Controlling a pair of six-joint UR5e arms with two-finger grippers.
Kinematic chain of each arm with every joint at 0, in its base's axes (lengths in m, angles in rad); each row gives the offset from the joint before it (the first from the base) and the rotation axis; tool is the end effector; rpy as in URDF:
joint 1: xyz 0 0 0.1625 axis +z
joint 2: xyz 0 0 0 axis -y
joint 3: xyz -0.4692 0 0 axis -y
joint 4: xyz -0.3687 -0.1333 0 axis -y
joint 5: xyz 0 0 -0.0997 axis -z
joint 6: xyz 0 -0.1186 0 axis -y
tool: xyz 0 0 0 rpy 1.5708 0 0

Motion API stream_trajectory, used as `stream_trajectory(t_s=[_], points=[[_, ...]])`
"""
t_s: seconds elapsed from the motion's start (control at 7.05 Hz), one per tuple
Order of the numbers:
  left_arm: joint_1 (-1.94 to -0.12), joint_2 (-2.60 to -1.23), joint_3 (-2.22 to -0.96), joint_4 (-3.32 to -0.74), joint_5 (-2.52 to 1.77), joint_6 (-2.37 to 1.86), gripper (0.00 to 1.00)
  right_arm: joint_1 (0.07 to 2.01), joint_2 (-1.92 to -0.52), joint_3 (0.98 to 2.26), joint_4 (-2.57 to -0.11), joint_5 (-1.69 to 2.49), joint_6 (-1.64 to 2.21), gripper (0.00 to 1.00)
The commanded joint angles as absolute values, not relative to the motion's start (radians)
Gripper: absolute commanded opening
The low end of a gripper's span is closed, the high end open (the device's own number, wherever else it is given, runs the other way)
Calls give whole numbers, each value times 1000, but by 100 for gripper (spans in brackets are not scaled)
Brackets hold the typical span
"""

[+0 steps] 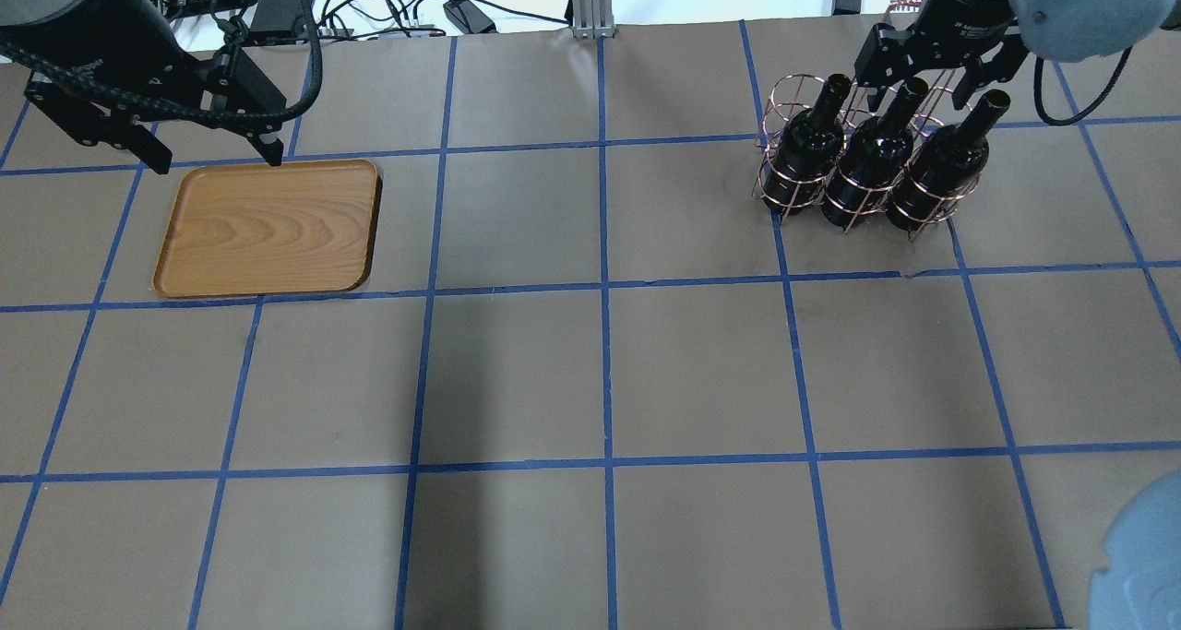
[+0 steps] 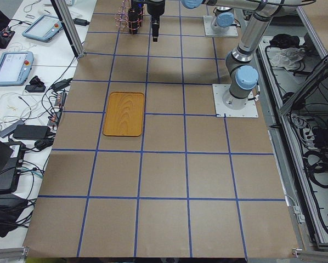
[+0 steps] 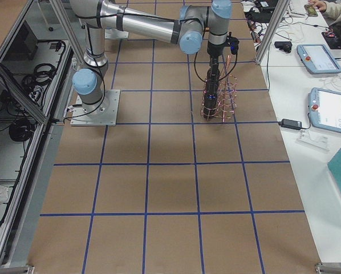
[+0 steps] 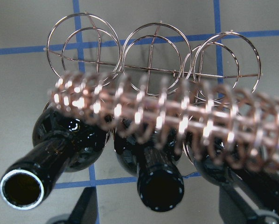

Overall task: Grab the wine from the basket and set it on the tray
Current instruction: 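Grasp the middle dark wine bottle neck and lift it from the rack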

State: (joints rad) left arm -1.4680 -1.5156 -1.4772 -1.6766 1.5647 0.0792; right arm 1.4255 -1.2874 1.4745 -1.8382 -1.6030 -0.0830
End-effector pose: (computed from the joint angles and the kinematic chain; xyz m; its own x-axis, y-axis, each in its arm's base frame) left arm -0.0878 -0.4549 0.5714 -0.9997 -0.0234 0.0027 -0.0235 0.9988 -0.0433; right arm 0.0409 -0.6147 0.4342 -0.9971 0.0650 0.0386 0.0619 0.9951 -0.0773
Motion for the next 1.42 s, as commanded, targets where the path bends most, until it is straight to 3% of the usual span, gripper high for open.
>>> stream_trajectory(t_s=[0.0,0.71,0.85,1.28], points=[[-1468,-1516,-1477,-1677,1565,80,100,1425,-1282,1494,-1875,-1598,-84,84],[-1468,-1516,-1477,-1677,1565,80,100,1424,-1264,1493,-1879,-1597,-84,62],[-1468,-1516,-1477,-1677,1565,80,100,1424,-1266,1493,-1879,-1597,-83,52],[-1468,-1516,-1477,-1677,1565,80,100,1416,-1264,1491,-1879,-1592,-83,45]])
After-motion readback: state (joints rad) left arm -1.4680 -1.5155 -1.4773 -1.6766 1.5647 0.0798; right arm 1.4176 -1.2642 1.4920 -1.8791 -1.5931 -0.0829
